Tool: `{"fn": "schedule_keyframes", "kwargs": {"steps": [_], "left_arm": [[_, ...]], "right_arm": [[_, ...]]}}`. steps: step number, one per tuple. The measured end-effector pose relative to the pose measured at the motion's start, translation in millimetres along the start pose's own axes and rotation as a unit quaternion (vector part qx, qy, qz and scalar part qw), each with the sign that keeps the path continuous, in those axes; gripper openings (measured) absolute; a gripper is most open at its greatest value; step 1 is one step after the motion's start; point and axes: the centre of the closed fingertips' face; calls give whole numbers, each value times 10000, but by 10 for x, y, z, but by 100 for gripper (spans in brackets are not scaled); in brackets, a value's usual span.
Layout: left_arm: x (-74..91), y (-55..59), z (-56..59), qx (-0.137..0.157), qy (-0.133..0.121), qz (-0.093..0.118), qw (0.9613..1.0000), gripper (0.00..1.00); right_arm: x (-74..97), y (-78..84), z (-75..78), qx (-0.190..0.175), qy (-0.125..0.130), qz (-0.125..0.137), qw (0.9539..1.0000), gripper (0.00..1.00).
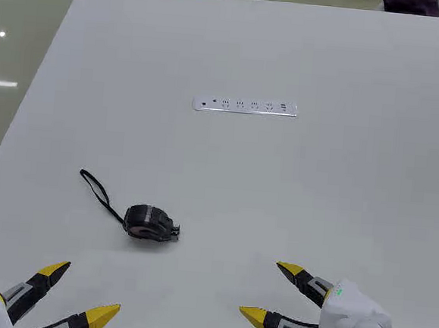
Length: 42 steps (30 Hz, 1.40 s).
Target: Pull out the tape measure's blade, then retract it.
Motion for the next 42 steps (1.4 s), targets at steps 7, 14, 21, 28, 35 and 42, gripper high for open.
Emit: {"fn": "schedule_keyframes", "kwargs": {"steps": [7,14,21,28,35,42], "left_arm": [[3,15,-10,-21,10,-11,10000,76],[-4,38,6,-54,59,-86,9999,76],[-23,52,4,-170,149,-169,9996,76],[-49,79,1,-259,225,-259,9991,75],[-101,59,-2,-273,321,-282,9987,75],[-144,36,-24,-358,419,-361,9978,75]], "right_arm": [[1,2,-5,-5,-12,-1,10000,63],[-17,-14,-36,-23,-115,49,9999,61],[-42,2,-65,29,-225,34,9997,59],[-61,36,-78,78,-289,-44,9995,59],[-114,47,-105,124,-411,-79,9990,58],[-177,59,-90,123,-501,-103,9986,57]]}}
Point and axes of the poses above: the centre of the closed fingertips' face, and the gripper's own axes: x roughly backward along the fingers, z roughly to its right, y roughly out of its underside, and after that the axes turned 13 degrees about z, right-handed
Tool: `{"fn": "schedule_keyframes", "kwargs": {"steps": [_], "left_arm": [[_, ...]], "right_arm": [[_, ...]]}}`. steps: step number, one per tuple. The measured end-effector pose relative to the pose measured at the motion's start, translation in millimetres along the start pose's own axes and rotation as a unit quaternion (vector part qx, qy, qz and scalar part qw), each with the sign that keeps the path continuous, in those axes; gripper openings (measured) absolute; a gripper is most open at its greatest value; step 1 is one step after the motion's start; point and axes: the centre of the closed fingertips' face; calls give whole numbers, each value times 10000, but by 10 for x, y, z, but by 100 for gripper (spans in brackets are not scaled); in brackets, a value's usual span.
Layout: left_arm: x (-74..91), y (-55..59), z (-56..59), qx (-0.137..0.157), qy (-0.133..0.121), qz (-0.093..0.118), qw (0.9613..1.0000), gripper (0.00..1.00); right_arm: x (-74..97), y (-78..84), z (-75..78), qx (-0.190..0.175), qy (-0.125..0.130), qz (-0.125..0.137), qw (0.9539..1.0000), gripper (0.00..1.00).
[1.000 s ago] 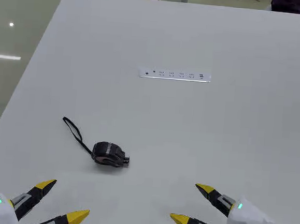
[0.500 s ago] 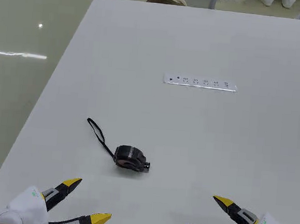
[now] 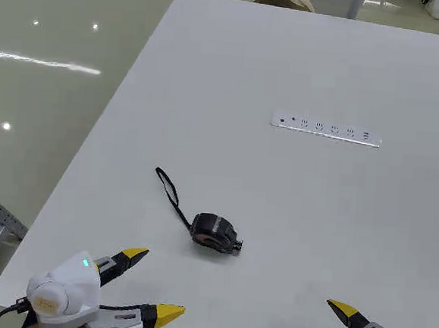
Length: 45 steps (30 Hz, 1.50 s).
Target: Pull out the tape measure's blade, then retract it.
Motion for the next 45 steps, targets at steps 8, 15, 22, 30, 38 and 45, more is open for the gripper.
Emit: {"fn": "schedule_keyframes", "kwargs": {"steps": [8,15,22,30,38,45], "left_arm": [[-30,-15,-31,-83,62,-80,9999,75],[-75,2,-45,-126,129,-182,9997,75],[-126,17,-54,-240,223,-303,9990,75],[-192,20,-77,-321,330,-396,9982,74],[-247,10,-120,-369,379,-437,9976,74],[-280,41,-181,-494,421,-569,9963,73]], "right_arm": [[-96,-10,30,2,-108,-7,9999,57],[-168,-16,49,17,-204,-17,9998,56],[-230,-13,50,37,-306,-39,9995,55],[-305,4,66,18,-393,-60,9992,54],[-415,21,55,39,-511,-95,9986,52],[-500,28,48,132,-615,-58,9980,51]]}}
Point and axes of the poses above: the centre of the closed fingertips' face, and the gripper's own axes: x roughly backward along the fingers, z roughly to its right, y roughly out of its underside, and after that the axes turned 13 degrees about z, right-handed
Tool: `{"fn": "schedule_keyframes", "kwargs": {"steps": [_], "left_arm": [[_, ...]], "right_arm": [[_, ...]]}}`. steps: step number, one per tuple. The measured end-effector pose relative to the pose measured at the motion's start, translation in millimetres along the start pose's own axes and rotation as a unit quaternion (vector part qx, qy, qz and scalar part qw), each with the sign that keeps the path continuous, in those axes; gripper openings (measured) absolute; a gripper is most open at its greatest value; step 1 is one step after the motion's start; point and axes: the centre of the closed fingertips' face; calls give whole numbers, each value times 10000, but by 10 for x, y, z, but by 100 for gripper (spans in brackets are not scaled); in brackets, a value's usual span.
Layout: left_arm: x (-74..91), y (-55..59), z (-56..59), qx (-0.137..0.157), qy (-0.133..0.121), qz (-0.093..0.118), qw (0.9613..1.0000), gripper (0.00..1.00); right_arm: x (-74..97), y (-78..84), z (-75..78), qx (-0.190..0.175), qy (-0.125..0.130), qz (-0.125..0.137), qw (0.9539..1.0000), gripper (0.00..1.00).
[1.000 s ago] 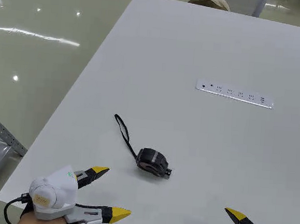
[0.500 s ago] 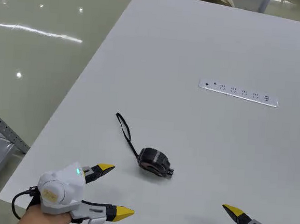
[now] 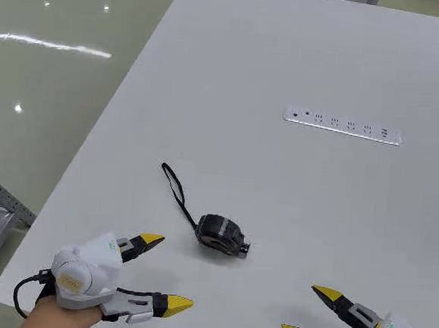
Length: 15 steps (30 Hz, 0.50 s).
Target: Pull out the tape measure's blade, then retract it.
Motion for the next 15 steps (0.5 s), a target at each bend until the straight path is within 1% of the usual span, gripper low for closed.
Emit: {"fn": "schedule_keyframes", "kwargs": {"steps": [5,7,15], "left_arm": [[-25,11,-43,40,33,2,10000,72],[-38,26,-61,29,51,-18,10000,72],[-87,18,-111,-32,135,-73,9999,71]], "right_arm": [[-37,16,19,-26,-38,5,10000,50],[-53,31,29,-26,-57,-4,10000,50],[-121,21,67,-77,-94,68,9999,49]]}}
Point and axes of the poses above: the centre of the closed fingertips' face, and the gripper's own axes: x roughly backward along the fingers, z roughly to its right, y roughly out of its underside, and after that the axes turned 13 degrees about z, right-handed
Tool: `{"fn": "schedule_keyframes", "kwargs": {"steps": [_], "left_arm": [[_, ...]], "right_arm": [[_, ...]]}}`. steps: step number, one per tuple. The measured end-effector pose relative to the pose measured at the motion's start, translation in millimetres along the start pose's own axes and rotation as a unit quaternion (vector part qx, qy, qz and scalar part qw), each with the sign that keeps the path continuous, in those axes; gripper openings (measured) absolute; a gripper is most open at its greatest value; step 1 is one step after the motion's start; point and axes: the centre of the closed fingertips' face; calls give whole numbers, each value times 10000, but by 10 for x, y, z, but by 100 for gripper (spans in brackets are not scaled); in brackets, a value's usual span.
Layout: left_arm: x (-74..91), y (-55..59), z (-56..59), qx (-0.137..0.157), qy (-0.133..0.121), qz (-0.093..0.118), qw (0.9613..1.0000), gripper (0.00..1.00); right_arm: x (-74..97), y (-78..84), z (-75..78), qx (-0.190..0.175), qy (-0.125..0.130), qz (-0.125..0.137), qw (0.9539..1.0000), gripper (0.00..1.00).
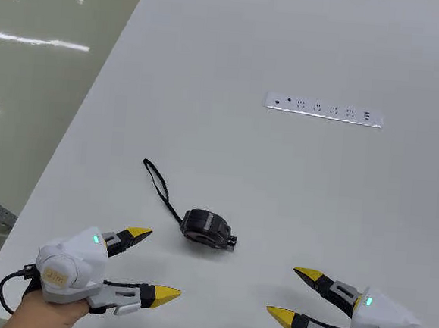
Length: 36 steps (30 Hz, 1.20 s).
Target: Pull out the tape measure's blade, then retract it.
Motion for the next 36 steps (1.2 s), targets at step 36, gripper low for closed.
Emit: {"fn": "schedule_keyframes", "kwargs": {"steps": [36], "left_arm": [[-241,-8,-176,-621,594,-366,9956,68]], "right_arm": [[-239,-10,107,271,-417,56,9987,43]]}}
Point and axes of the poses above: the centre of the closed fingertips' face, and the gripper's own axes: x roughly backward along the fingers, z roughly to its right, y roughly out of its underside, and after that the axes turned 13 degrees about z, right-handed
